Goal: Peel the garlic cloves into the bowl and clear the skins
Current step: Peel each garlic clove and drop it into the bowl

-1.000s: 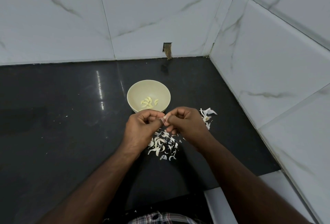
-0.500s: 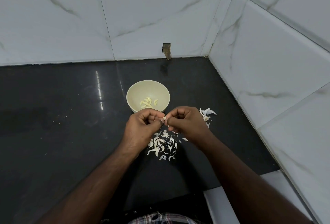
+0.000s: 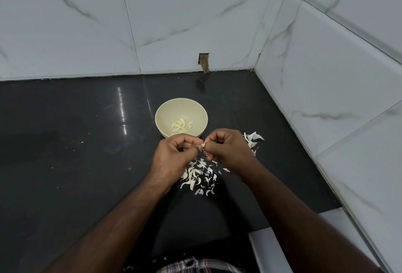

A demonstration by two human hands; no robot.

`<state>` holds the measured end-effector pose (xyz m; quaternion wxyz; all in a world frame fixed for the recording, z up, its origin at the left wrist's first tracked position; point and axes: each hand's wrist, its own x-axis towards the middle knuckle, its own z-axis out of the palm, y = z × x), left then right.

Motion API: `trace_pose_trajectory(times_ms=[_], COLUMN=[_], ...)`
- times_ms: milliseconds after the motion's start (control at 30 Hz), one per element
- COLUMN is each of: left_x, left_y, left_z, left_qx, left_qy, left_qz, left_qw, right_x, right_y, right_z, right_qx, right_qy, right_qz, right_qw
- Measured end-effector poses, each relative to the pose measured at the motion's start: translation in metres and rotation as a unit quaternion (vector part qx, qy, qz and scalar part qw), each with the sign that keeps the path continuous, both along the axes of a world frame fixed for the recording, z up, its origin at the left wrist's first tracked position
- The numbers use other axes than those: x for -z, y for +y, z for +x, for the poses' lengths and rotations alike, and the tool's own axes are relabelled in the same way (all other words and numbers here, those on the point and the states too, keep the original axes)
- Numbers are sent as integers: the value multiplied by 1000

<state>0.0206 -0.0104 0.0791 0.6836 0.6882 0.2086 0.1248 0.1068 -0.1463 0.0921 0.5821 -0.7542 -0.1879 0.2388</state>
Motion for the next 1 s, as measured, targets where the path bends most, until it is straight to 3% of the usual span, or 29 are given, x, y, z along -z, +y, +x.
trace_pose_trajectory(times_ms=[333,700,867,1000], left_x=[-1,-7,-6,-5], left_y=[-3,-5,-4,-3], left_z=[-3,-4,-5,-8], left_qx=[24,31,37,34], left_qy=[12,61,44,38], left_qz=[-112,-258,-288,-244], left_qw=[993,964,956,968], right_x=[2,1,3,6], right_y=[-6,-9,-7,-9], right_z=[2,-1,0,1], right_qx=[-25,-58,-34,-34], right_qy=[52,-2,-1,13], right_qz=[25,36,38,30], right_qw=[998,998,999,999])
